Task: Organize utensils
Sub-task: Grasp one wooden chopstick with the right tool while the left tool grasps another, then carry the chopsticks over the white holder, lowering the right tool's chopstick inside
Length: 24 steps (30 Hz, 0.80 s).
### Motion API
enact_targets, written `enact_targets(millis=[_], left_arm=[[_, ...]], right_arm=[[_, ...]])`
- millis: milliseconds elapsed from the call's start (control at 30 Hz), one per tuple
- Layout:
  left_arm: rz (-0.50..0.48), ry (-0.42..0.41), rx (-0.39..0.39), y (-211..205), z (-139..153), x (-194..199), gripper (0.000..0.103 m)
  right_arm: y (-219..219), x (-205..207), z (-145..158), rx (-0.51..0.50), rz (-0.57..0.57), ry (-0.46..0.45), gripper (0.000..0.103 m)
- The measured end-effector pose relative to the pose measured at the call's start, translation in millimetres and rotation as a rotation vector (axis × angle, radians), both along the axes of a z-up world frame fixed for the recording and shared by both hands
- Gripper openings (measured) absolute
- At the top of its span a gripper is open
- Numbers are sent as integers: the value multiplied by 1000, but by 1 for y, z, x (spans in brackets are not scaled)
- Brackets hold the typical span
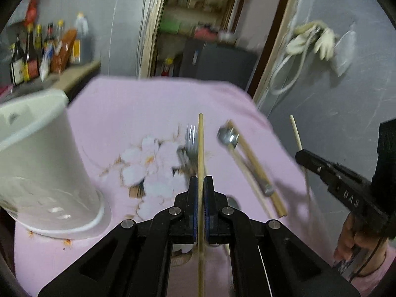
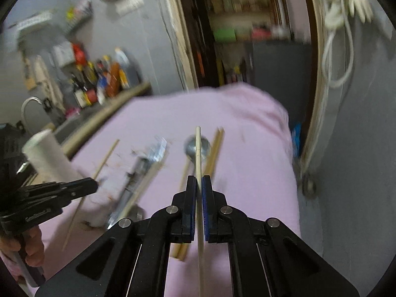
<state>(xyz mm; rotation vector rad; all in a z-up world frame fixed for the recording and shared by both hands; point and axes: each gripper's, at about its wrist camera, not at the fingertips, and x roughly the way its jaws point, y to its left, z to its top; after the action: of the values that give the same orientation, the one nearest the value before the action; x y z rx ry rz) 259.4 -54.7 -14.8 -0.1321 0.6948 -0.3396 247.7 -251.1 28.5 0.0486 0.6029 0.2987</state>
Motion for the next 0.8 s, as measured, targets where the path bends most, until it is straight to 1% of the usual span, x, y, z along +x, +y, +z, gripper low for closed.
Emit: enact_targets(millis=[33,167,267,333,367,433,500,667,800], left_arm=[[4,-36,-9,1,6,-4,2],[35,-169,-48,11,28,-22,2],[66,-289,-61,20,46,-34,2],[89,-373,-71,30,63,-43,2],[97,-416,-82,36,72,-46,2],[113,-471,-85,46,86,-48,2],[134,-515,-93,58,98,-49,2],[159,-579,-136,100,121,-49,2],[210,-622,-190,140,139,-45,2]], right_arm=[[4,-10,6,6,1,-60,3],[22,-36,24,-2,1,-244,3],[39,-49,39,-27,11,-370,3],[50,-55,49,-34,30,-430,3],[55,-56,53,-31,40,-449,3],[66,-58,62,-23,61,-489,3],[78,-57,71,-21,78,-511,3],[105,-57,93,11,137,-550,3],[123,-57,110,51,185,-572,3]])
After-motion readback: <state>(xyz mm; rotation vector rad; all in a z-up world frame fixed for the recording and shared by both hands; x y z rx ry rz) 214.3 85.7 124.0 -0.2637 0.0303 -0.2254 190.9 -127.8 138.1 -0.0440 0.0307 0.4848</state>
